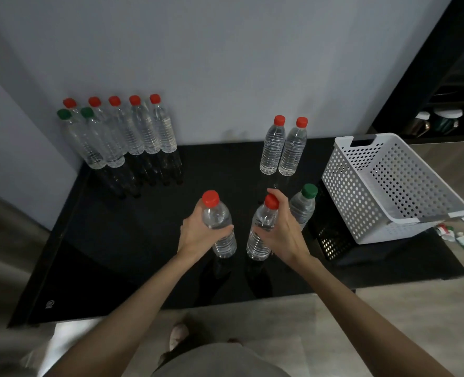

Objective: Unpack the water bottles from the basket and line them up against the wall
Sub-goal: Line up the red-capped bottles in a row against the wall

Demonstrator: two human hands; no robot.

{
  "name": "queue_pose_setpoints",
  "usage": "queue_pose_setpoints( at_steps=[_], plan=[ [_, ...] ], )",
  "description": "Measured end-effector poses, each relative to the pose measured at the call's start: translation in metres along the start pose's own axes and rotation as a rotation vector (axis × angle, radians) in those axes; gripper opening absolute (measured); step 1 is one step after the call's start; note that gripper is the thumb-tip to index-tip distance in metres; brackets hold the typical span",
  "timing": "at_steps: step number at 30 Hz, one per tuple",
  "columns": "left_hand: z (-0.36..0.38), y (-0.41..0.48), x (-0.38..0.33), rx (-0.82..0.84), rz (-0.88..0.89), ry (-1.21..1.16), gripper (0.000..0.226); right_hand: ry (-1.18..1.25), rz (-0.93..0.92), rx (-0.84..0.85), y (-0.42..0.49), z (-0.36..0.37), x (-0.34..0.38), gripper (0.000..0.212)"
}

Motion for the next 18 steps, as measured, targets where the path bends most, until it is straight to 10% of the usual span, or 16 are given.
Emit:
queue_pose_setpoints(
  at_steps=[18],
  plan=[
    [-0.130,0.127,-0.009,-0.189,0.059,-0.075,0.065,0.072,-0.085,0.028,0.163,0.065,0.063,0.092]
  ],
)
Point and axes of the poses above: each hand's wrist, its own y-axis towards the middle knuckle, its own z-axis out of the palm, x = y × z, the point moved 6 cm from there along y, towards the middle knuckle, and after that the axes turned 5 degrees about -z, right-handed, at the moved point
